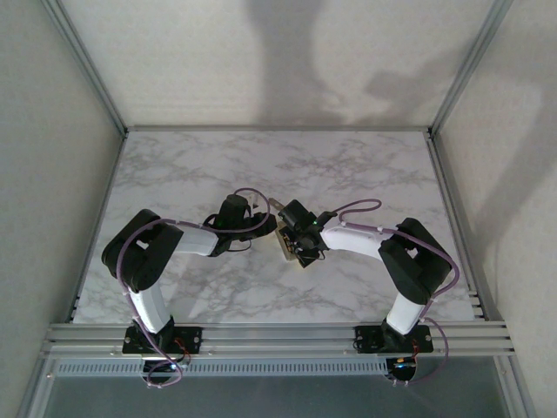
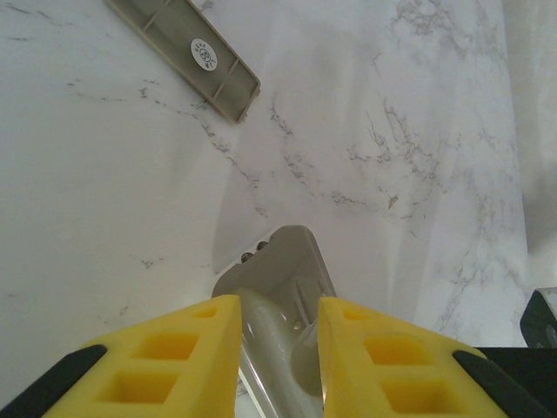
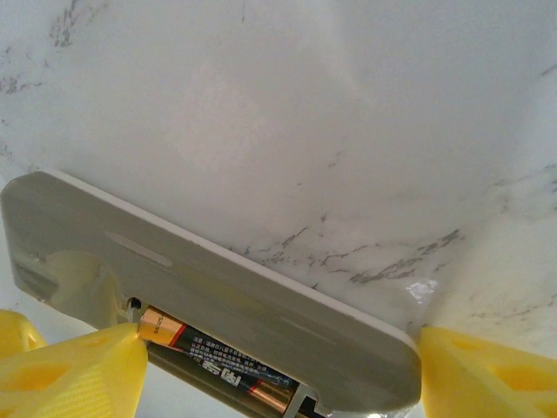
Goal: Load the batteries into the remote control
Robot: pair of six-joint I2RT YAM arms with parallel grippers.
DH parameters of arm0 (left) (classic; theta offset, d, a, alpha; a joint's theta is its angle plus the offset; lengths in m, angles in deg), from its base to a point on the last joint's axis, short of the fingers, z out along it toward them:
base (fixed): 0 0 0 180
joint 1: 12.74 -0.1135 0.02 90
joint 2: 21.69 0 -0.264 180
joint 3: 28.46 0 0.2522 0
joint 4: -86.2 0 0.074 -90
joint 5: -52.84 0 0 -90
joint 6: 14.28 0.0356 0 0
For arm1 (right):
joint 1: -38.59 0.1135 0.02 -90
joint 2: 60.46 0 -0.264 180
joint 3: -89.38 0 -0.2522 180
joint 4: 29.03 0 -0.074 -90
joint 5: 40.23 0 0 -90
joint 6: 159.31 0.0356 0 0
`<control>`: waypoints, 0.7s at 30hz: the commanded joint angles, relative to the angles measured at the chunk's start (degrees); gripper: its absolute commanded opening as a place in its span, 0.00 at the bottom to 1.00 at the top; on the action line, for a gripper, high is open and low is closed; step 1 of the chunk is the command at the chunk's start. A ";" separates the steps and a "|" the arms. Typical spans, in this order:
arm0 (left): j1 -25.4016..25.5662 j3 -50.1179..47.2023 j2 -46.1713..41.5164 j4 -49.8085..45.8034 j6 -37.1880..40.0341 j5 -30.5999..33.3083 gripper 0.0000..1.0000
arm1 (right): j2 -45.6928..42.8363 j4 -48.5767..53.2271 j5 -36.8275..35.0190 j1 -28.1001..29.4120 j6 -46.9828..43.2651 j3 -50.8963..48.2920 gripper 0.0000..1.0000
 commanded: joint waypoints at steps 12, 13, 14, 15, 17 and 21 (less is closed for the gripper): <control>-0.53 -0.71 -0.55 1.45 -0.56 -0.88 0.29 | 2.53 -0.68 2.35 -0.61 0.24 -3.93 0.73; -0.57 -0.75 -0.54 1.45 -0.55 -0.83 0.29 | 2.72 -0.53 2.55 -0.74 0.31 -3.93 0.73; -0.57 -0.75 -0.55 1.45 -0.53 -0.83 0.29 | 2.86 -0.56 2.68 -0.77 0.41 -3.93 0.73; -0.57 -0.77 -0.57 1.45 -0.55 -0.82 0.29 | 2.93 -0.73 2.61 -0.77 0.30 -3.90 0.74; -0.57 -0.69 -0.60 1.45 -0.45 -0.83 0.29 | 2.91 -0.57 2.48 -0.77 -0.17 -3.39 0.76; -0.62 -0.68 -0.60 1.45 -0.56 -0.90 0.29 | 1.48 1.58 0.53 -0.81 -2.55 -1.59 0.77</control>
